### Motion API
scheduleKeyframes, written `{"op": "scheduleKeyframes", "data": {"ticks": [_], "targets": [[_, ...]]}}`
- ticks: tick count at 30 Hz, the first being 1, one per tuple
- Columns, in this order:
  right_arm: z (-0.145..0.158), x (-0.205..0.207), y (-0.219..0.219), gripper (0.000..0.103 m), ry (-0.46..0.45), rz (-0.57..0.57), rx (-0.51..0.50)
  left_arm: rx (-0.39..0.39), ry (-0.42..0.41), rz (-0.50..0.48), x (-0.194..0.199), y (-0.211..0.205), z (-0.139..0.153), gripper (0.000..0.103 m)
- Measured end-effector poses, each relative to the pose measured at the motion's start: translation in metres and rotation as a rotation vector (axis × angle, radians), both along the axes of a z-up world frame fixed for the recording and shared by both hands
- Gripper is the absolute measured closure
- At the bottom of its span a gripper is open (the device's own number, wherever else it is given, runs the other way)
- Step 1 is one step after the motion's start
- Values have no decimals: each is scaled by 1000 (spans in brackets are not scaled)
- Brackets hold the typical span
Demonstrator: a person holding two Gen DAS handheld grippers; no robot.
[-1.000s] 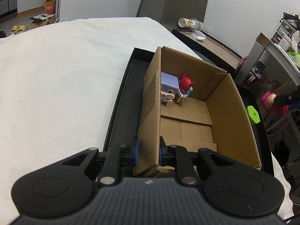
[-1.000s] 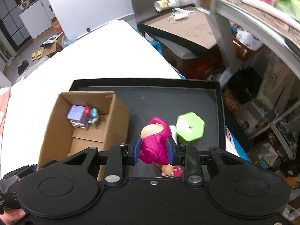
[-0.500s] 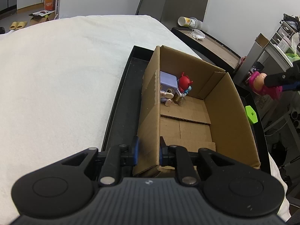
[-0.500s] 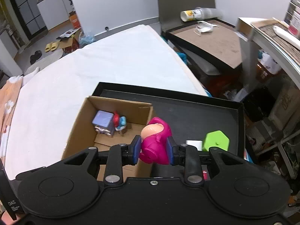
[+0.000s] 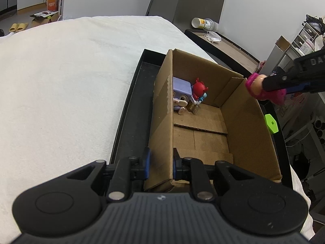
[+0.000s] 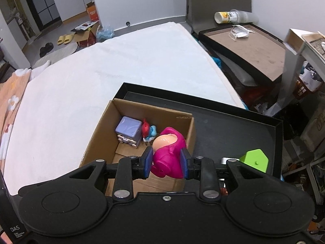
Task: Organize rigid objects
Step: 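Lower the pink figure into the cardboard box and open the right gripper, then move the right gripper to the brown-haired girl figure and close it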
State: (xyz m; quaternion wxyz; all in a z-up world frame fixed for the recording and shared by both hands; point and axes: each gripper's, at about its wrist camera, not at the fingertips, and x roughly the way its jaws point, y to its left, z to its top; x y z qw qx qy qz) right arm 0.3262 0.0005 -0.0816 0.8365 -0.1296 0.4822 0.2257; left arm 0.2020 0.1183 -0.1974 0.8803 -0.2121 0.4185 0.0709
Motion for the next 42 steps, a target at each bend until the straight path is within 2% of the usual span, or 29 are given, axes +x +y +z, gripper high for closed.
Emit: {"op": "scheduleKeyframes", "data": {"ticks": [5, 7, 8, 9, 14, 20, 35, 39, 42], "targets": [[-6, -1, 14, 74, -42, 8, -42, -4, -1, 1, 0, 1, -1, 84], [-5, -2, 19, 68, -69, 14, -44, -5, -2, 1, 0, 1, 0, 84], [-4, -3, 19, 55, -72, 14, -42, -5, -1, 1, 0, 1, -1, 84], [-3, -3, 20, 48, -76, 15, -39, -5, -1, 1, 0, 1, -1, 84], [-1, -7, 16, 47, -75, 23, -48, -14, -3, 5, 0, 2, -1, 84], [-2, -13, 1, 33, -83, 11, -71, -16, 1, 9, 0, 3, 0, 84], [-7, -22, -57, 27, -68, -77, -90, 14, -48, 19, -11, 2, 13, 84], [-9, -21, -71, 21, -65, -100, -78, 23, -48, 12, -11, -1, 12, 87], [-12, -21, -81, 21, -62, -114, -80, 33, -46, 8, -10, -3, 12, 88]]}}
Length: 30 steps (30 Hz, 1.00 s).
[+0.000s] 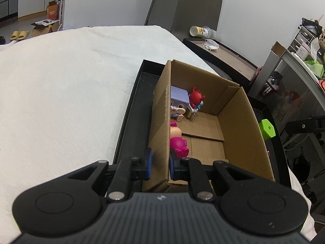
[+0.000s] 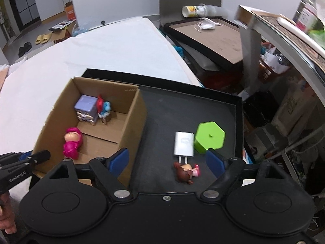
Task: Organize rigid objects
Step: 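Move the right gripper to the brown-haired girl figure and close it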
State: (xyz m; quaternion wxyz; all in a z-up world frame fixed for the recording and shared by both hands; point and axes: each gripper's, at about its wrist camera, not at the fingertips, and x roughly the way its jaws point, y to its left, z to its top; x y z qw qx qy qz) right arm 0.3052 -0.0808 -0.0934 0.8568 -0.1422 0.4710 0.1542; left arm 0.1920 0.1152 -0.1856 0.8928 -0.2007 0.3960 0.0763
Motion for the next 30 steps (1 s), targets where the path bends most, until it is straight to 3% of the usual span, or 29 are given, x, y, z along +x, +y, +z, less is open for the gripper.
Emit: {"op": "scheduleKeyframes", "data": {"ticks": [30], "targets": [[-75, 21, -56, 22, 79, -44, 78, 32, 23, 8, 6, -5, -6, 88]]}}
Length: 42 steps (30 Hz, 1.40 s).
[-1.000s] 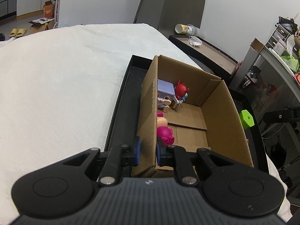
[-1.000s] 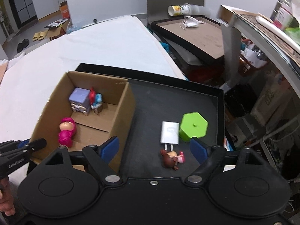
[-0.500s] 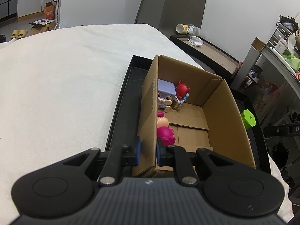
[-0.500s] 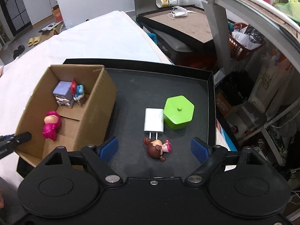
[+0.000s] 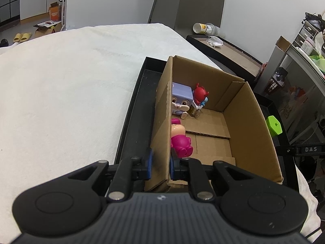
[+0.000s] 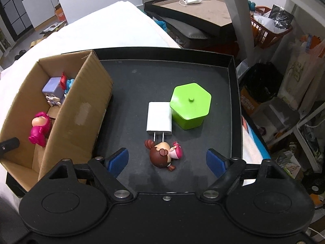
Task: Organize rigid objects
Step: 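Move the right gripper to the brown-haired girl figure and close it, then carry the girl figure into the box and open the right gripper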
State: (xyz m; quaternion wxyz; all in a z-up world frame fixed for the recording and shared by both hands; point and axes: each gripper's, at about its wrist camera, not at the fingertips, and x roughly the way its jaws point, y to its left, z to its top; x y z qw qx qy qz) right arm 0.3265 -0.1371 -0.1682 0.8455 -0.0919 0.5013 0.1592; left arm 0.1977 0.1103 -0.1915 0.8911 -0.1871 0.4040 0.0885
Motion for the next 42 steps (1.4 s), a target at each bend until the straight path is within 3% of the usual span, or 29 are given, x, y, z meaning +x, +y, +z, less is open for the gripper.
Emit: {"op": "scheduleKeyframes", "data": {"ticks": [13, 14, 15, 28, 42], "targets": [[-29, 16, 16, 26, -3, 90, -78, 6, 0, 2, 1, -1, -2, 88], [-31, 15, 16, 39, 8, 92, -78, 6, 1, 2, 1, -1, -2, 88], [-32, 15, 15, 59, 29, 87, -71, 7, 1, 1, 1, -1, -2, 88], [-9, -2, 18, 59, 38, 81, -79, 3, 1, 2, 1, 0, -2, 88], [36, -13, 35, 59, -39, 138, -68, 1, 2, 3, 1, -1, -1, 88]]}}
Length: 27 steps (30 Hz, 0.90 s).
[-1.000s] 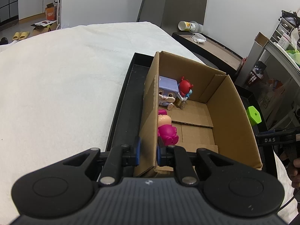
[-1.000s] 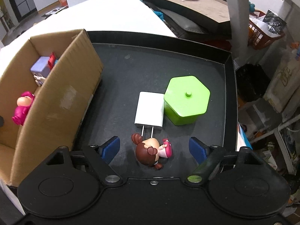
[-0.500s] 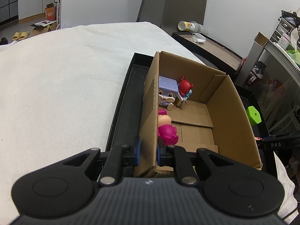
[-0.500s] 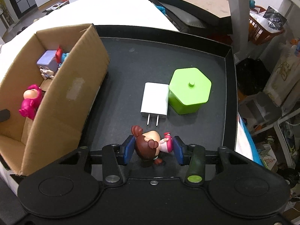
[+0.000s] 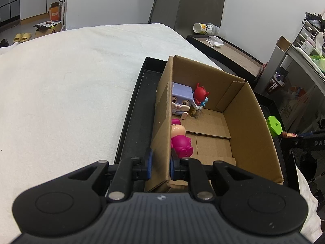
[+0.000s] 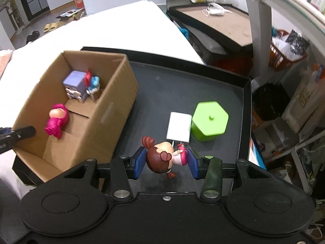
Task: Organize rigid objects
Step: 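Carry the girl figure into the box and open the right gripper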
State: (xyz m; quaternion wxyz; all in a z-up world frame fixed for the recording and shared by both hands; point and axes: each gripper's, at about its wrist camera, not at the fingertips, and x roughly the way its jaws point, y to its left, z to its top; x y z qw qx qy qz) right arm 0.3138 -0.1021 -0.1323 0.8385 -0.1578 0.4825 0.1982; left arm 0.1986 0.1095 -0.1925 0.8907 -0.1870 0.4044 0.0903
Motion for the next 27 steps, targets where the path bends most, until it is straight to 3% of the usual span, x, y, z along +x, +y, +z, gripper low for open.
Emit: {"op": "scheduleKeyframes", "data": {"ticks": [13, 27], "targets": [[27, -8, 25, 59, -99, 54, -65, 7, 3, -6, 0, -1, 0, 88], [46, -3, 55, 59, -110, 93, -41, -1, 0, -9, -1, 1, 0, 87]]}}
